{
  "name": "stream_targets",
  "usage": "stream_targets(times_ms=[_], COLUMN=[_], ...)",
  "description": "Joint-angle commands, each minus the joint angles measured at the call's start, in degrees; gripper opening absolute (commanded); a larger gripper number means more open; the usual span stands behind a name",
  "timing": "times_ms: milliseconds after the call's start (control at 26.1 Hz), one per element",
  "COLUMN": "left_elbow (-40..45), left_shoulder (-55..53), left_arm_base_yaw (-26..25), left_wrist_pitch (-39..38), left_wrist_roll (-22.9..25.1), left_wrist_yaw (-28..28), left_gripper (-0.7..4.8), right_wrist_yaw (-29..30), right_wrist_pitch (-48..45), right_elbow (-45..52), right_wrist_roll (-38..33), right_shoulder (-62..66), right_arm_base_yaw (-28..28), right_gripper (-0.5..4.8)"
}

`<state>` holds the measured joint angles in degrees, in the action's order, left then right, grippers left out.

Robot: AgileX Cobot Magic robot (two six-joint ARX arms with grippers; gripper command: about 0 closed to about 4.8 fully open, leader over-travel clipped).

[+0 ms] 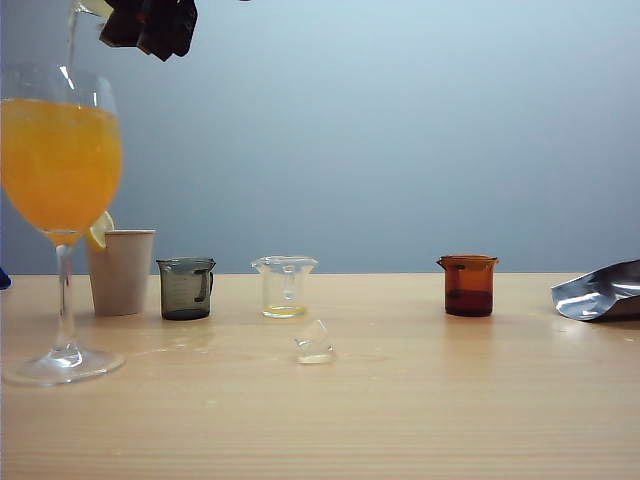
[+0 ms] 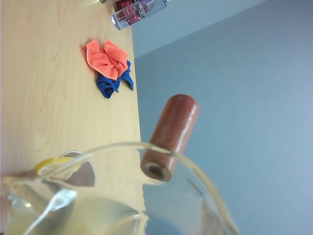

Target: Pick up the third measuring cup from the left, pour the pineapple juice inside into the goblet, and finally put the measuring cup back in its original place.

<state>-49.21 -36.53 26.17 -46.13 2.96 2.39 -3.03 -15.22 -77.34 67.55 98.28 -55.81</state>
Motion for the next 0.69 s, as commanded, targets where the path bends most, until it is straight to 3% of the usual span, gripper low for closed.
stream_targets(times_ms=[38,690], left_elbow=[0.0,0.0], left_shoulder=[0.2,0.2], left_arm_base_yaw=[0.0,0.0], left_wrist_pitch=[0.4,0.3], left_wrist_roll=[-0.2,0.0], left_wrist_yaw=[0.0,0.0], left_gripper=[-0.05,-0.05], right_wrist_yaw=[-0.1,0.0], right_wrist_pitch=[-1.8,-3.3], right_elbow=[-0.4,-0.4], right_wrist_roll=[3.4,12.2], right_shoulder=[-0.4,-0.4], right_arm_base_yaw=[-0.1,-0.1], right_gripper=[1.06,1.07])
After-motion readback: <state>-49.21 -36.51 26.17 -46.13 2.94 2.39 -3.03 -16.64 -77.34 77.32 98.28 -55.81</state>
